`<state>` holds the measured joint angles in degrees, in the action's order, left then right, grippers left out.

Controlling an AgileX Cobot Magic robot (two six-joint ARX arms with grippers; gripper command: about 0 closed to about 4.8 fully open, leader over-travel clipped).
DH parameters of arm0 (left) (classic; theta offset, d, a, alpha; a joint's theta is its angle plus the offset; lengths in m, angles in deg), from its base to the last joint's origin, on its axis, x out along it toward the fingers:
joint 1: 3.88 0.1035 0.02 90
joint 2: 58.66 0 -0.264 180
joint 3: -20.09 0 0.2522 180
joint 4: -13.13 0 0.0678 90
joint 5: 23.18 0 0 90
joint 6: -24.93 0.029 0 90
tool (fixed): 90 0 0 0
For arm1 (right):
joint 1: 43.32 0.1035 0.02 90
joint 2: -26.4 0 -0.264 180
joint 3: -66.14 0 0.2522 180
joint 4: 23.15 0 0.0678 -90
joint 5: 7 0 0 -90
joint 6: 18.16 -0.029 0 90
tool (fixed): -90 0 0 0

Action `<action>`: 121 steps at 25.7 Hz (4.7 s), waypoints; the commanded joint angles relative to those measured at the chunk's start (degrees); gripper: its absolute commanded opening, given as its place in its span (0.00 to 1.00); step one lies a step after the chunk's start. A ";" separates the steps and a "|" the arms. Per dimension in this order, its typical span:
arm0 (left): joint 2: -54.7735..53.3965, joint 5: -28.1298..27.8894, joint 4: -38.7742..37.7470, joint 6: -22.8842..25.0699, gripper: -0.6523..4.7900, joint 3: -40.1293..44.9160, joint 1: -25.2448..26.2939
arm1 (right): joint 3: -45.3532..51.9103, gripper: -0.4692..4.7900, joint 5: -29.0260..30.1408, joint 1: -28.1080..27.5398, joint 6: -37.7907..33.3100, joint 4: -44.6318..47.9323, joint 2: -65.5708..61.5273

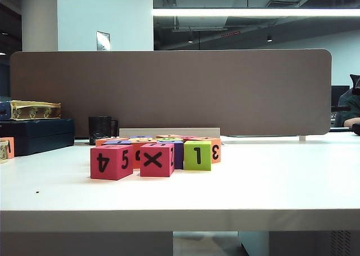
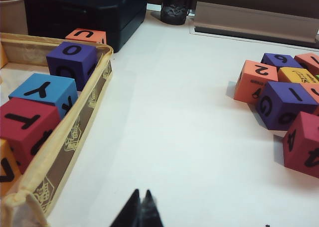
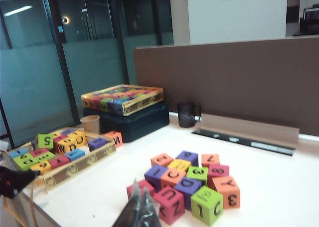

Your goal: Select the appropriate blocks from the scattered letter blocks on the table and arrange them in a row to spell out "23".

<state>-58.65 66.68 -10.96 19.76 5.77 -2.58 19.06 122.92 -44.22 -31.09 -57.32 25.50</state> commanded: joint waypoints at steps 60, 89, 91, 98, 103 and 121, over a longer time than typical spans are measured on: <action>-0.11 18.36 -1.53 -24.11 0.11 -11.54 0.04 | -8.07 0.09 5.03 -0.20 1.38 -34.18 -0.37; -57.18 25.31 -0.42 -14.51 0.11 -56.50 0.02 | -8.04 0.09 4.98 -0.24 1.40 -34.16 -0.35; -60.63 25.31 -0.35 -13.18 0.11 -58.05 0.02 | -8.04 0.09 4.98 -0.22 1.40 -34.18 -0.35; -72.37 23.19 -0.68 -8.09 0.11 -64.04 -2.73 | -8.04 0.09 4.98 -0.24 1.40 -34.16 -0.35; -81.26 19.30 -0.33 -4.37 0.11 -67.71 -7.06 | -8.04 0.09 2.51 -0.26 1.40 -33.07 -0.37; -97.48 13.20 3.41 -0.63 0.32 -71.71 -9.20 | -8.00 0.09 -0.20 -0.26 1.40 -26.69 -0.42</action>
<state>-155.76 80.08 -9.89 18.74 -65.70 -11.71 11.19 122.79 -44.49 -29.66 -84.90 25.08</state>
